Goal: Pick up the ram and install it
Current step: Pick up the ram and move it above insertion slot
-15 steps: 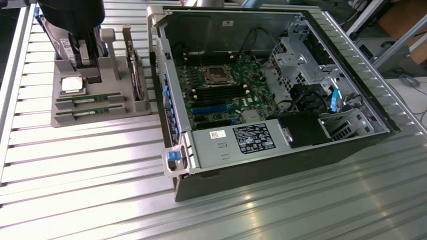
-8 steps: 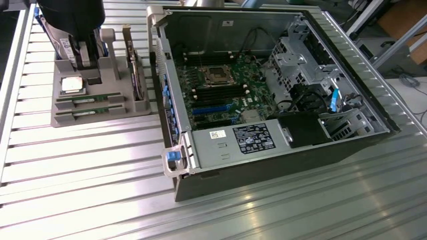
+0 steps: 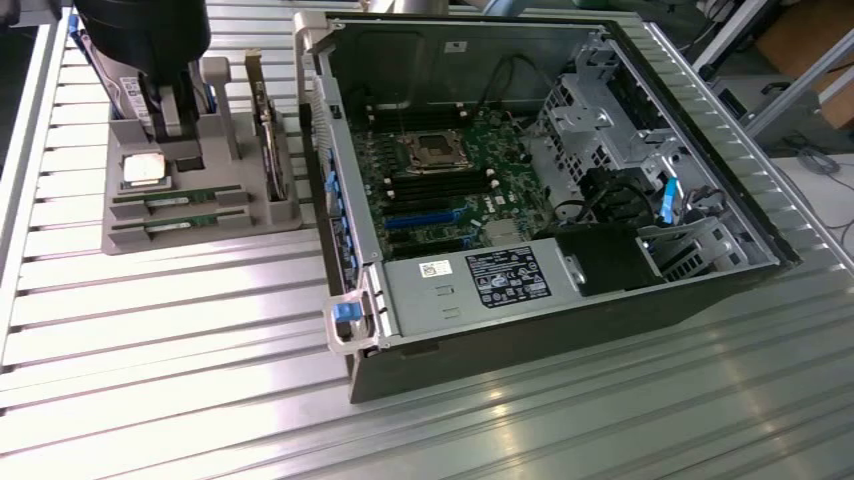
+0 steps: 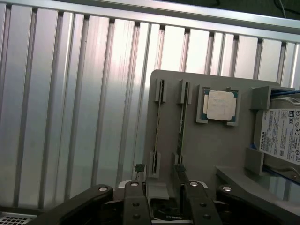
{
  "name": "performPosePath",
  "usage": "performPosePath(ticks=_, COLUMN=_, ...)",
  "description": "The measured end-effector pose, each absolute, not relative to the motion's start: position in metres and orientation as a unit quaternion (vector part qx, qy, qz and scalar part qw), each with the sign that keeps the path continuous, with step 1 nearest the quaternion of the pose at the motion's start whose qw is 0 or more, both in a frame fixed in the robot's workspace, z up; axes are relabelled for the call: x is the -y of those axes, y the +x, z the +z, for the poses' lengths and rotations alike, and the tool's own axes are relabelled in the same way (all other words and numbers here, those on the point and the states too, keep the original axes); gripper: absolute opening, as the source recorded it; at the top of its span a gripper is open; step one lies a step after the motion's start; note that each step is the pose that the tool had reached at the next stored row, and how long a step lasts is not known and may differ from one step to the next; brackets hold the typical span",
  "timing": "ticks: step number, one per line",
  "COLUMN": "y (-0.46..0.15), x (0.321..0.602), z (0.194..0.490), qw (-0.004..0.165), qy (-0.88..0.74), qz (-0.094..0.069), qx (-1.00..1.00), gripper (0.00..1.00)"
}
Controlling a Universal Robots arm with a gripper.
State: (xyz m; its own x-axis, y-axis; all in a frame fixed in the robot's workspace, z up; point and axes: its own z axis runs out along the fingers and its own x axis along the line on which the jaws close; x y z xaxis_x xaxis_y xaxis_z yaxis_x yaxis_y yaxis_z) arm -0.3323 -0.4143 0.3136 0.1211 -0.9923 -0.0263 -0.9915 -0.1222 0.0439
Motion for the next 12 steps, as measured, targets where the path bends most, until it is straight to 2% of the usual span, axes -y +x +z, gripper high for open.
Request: performPosePath(ticks=12, y=-0.3336, x=0.4143, z=0.312, qw=0.008, qy=0.749, qz=-0.025, qx=0.662, gripper=0.36)
